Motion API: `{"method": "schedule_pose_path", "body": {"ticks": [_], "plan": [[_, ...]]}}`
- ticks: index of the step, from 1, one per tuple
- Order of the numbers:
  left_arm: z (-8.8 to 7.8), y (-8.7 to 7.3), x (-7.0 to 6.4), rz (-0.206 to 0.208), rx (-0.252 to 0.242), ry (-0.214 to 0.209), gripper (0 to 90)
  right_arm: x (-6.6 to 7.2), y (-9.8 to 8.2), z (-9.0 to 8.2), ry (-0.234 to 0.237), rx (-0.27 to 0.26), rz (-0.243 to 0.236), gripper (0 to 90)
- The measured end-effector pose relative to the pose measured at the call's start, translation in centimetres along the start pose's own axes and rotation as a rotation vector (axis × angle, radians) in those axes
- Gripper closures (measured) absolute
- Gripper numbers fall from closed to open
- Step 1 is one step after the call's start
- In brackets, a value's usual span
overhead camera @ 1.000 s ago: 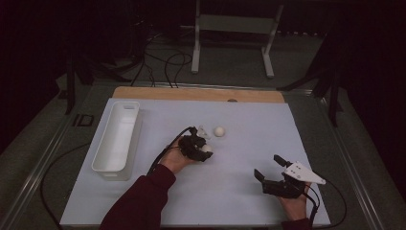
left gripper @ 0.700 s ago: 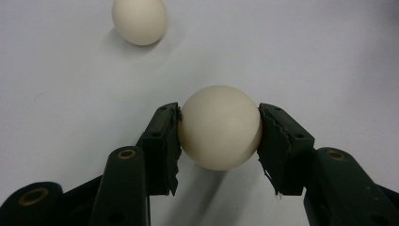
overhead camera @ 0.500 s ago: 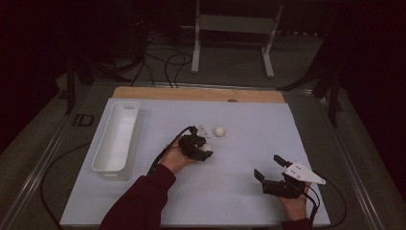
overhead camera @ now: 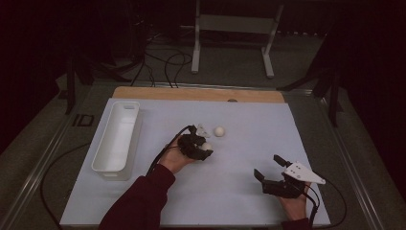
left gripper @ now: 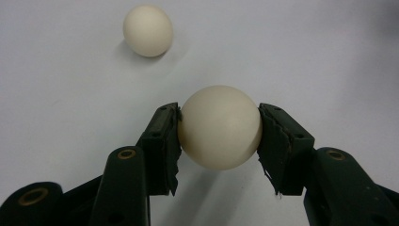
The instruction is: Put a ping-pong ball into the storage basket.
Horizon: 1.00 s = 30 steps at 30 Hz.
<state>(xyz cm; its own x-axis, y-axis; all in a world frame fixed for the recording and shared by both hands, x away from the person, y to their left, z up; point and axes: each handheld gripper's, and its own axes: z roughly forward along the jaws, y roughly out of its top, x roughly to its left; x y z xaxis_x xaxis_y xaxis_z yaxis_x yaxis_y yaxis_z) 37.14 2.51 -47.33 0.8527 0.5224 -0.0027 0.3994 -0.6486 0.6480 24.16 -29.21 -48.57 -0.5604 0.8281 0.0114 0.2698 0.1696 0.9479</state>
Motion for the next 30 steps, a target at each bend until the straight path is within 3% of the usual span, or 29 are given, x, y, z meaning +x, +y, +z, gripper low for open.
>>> {"method": "schedule_pose_path", "body": {"ticks": [30], "plan": [[-1.8, 0.9, -0.4, 0.007, -0.032, 0.023, 50.9, 0.0, 0.0, 0.0, 0.001, 0.0, 0.0, 7.6]]}}
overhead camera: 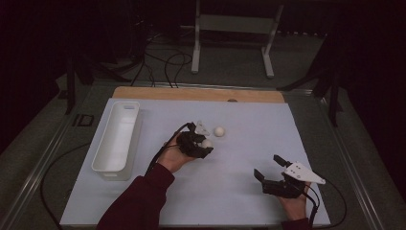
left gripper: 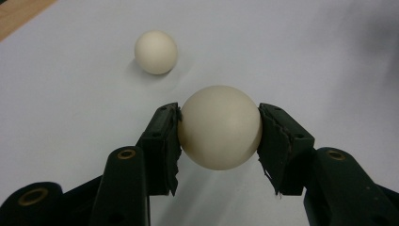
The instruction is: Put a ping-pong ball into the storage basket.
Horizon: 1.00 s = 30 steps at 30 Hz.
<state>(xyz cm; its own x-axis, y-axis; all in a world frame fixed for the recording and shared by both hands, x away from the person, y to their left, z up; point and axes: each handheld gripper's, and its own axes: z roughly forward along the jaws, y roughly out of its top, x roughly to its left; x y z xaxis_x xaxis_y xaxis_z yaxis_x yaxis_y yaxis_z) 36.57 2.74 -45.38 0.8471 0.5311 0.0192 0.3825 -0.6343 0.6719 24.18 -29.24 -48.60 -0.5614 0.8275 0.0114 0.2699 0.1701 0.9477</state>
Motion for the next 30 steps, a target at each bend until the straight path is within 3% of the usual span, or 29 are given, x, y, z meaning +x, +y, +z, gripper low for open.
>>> {"method": "schedule_pose_path", "body": {"ticks": [30], "plan": [[-1.6, 0.7, 0.0, 0.008, -0.027, -0.002, 51.0, 0.0, 0.0, 0.0, 0.0, 0.0, 0.002, 7.6]]}}
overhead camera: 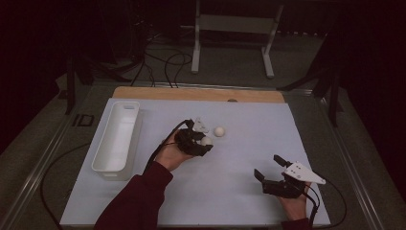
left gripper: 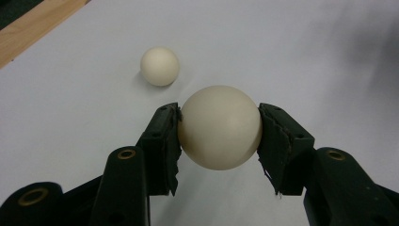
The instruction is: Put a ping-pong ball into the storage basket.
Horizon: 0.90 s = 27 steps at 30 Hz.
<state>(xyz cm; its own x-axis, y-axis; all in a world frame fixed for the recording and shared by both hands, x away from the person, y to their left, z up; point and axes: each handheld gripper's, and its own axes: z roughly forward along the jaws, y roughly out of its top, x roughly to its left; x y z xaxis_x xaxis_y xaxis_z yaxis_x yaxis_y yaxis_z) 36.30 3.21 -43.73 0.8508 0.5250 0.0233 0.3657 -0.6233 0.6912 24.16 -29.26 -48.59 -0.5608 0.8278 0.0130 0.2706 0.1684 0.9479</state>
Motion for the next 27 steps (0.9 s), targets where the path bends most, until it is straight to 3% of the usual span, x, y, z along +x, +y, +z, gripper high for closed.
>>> {"method": "schedule_pose_path", "body": {"ticks": [27], "plan": [[-1.3, 0.3, 0.1, 0.004, -0.031, -0.002, 50.9, 0.0, 0.0, 0.0, 0.0, 0.001, 0.001, 7.6]]}}
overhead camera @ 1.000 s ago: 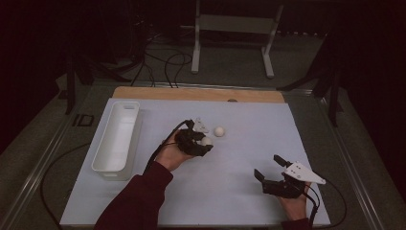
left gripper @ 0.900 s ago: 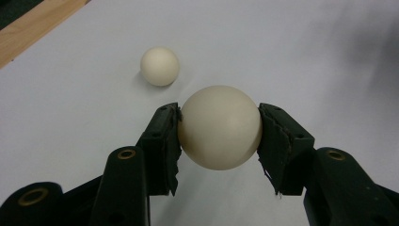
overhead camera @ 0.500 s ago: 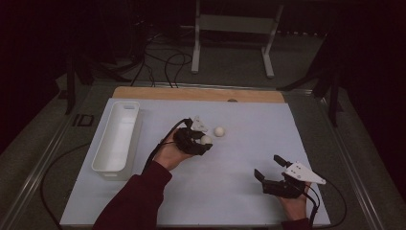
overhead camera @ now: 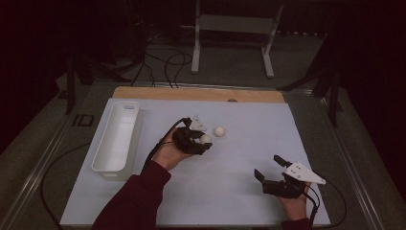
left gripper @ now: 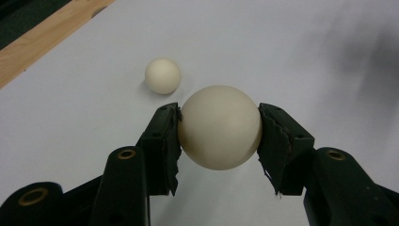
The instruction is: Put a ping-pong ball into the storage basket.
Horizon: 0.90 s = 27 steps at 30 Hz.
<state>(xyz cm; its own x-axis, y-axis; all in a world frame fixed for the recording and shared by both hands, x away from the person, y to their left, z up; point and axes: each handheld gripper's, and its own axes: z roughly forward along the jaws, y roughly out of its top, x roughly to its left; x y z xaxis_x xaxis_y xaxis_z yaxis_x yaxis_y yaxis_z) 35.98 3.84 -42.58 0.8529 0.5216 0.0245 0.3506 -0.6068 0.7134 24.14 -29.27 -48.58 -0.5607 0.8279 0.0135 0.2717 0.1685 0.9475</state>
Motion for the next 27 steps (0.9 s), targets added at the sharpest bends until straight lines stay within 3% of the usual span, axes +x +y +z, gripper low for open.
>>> {"method": "schedule_pose_path", "body": {"ticks": [27], "plan": [[-1.6, 0.3, 0.5, 0.005, -0.02, 0.005, 51.0, 0.0, 0.0, 0.0, 0.004, 0.001, 0.0, 7.6]]}}
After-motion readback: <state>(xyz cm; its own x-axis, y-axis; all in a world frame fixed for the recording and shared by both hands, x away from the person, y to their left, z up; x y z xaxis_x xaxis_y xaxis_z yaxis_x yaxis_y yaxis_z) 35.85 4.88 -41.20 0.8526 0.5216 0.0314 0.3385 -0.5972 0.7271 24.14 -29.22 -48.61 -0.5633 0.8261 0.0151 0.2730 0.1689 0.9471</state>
